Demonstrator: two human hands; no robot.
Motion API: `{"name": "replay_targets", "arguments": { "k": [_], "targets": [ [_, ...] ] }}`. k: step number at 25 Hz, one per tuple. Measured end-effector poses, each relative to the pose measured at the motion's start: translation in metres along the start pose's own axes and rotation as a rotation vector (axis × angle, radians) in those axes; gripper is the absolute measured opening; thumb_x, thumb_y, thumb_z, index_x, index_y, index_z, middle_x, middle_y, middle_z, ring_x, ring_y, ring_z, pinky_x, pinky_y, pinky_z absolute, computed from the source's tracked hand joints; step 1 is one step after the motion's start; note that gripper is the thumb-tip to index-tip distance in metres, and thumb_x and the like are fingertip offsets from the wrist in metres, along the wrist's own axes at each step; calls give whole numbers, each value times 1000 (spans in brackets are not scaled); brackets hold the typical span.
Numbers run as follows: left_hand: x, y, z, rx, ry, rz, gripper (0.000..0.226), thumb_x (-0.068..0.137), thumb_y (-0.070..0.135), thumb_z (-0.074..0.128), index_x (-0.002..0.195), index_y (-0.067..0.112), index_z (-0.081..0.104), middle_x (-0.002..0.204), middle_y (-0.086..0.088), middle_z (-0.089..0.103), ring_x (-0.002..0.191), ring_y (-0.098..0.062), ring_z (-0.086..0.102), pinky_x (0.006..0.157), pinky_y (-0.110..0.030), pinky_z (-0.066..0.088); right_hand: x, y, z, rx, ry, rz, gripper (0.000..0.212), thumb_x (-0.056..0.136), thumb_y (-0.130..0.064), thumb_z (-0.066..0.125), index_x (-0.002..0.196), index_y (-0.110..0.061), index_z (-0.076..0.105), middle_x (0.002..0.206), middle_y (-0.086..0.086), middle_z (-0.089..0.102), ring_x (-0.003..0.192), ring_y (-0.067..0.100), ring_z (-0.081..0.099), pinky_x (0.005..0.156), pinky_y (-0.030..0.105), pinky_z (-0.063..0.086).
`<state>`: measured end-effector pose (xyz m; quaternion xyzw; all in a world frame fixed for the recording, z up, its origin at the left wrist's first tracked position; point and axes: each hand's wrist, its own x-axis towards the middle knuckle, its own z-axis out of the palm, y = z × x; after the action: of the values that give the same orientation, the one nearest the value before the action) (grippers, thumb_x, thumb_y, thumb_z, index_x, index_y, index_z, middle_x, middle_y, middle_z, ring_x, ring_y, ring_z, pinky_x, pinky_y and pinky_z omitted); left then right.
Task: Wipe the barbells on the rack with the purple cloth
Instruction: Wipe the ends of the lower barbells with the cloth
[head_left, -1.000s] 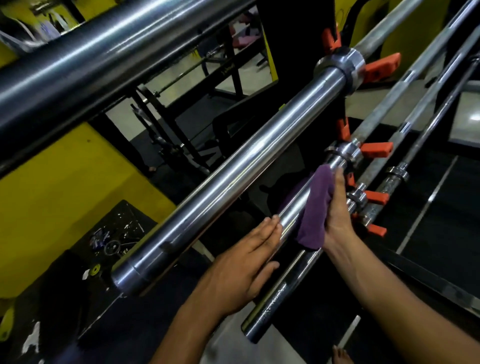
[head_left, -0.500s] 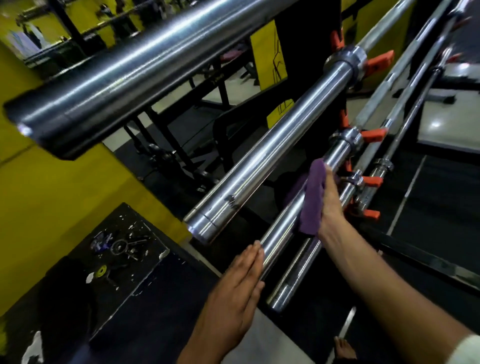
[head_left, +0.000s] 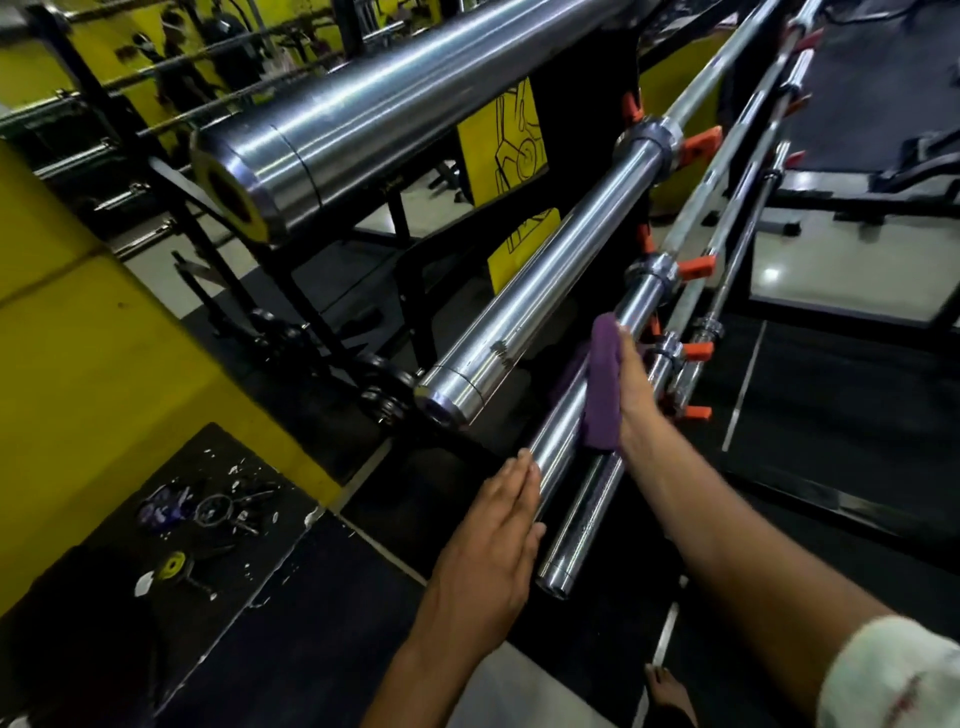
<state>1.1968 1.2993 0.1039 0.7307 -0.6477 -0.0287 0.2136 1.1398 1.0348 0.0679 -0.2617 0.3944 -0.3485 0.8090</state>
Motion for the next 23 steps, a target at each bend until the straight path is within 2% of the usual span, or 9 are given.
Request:
{"name": "replay_targets", "arguments": {
  "k": [4,8,11,13,15,17,19,21,23],
  "targets": [
    [-4,-2,-1,22,44,31,52,107,30,32,157,14,28,166,6,19,152,-7,15,124,-26,15,-46,48,2,18,-96,93,84,55,-70,86,113,-10,72,94,12,72,79,28,68,96,47,52],
    [-15,-7,-10,19,63,36,50,105,30,35,152,16,40,161,9,31,148,-1,23,120,-25,25,-16,6,16,107,-30,-2,66,60,-54,87,112,-16,69,88,12,71,72,28,68,90,52,55],
    [-25,-4,-39,129,83,136,46,99,33,45,142,18,55,151,8,48,137,-3,44,109,-30,44,-25,10,17,53,53,-56,57,72,-53,84,110,-14,70,90,14,74,77,30,70,87,51,57],
    [-25,1,-74,194,185,204,38,97,30,54,132,18,64,137,6,61,122,-8,57,99,-28,51,-37,22,16,41,26,-46,56,76,-51,82,114,-13,69,96,16,74,83,32,71,91,53,57],
    [-16,7,-112,207,313,260,33,98,23,59,129,15,67,128,3,65,116,-13,59,101,-27,47,-49,31,20,66,-9,-16,62,72,-54,84,116,-13,70,98,16,75,85,34,71,94,54,55],
    [2,12,-141,253,387,331,36,99,22,58,133,11,63,120,-2,66,112,-18,58,106,-33,44,-73,51,26,74,-41,9,66,64,-60,87,110,-14,74,103,17,75,90,36,71,96,58,53],
    [31,19,-159,272,372,379,42,102,27,53,140,10,56,124,-4,62,112,-20,55,108,-33,41,-114,81,34,95,-65,36,57,72,-54,84,106,-10,73,97,17,75,83,34,71,85,53,59],
    [65,30,-169,267,252,374,51,102,38,48,148,15,47,144,-1,51,126,-20,46,109,-31,38,-153,103,38,74,-63,93,48,82,-48,77,108,-8,70,87,17,73,70,31,70,66,41,60],
    [98,40,-174,247,46,278,61,102,46,45,156,19,32,161,2,30,144,-19,28,118,-32,26,-177,111,41,41,-43,143,45,83,-46,78,107,-9,69,87,19,74,70,34,71,62,41,58]
  ]
}}
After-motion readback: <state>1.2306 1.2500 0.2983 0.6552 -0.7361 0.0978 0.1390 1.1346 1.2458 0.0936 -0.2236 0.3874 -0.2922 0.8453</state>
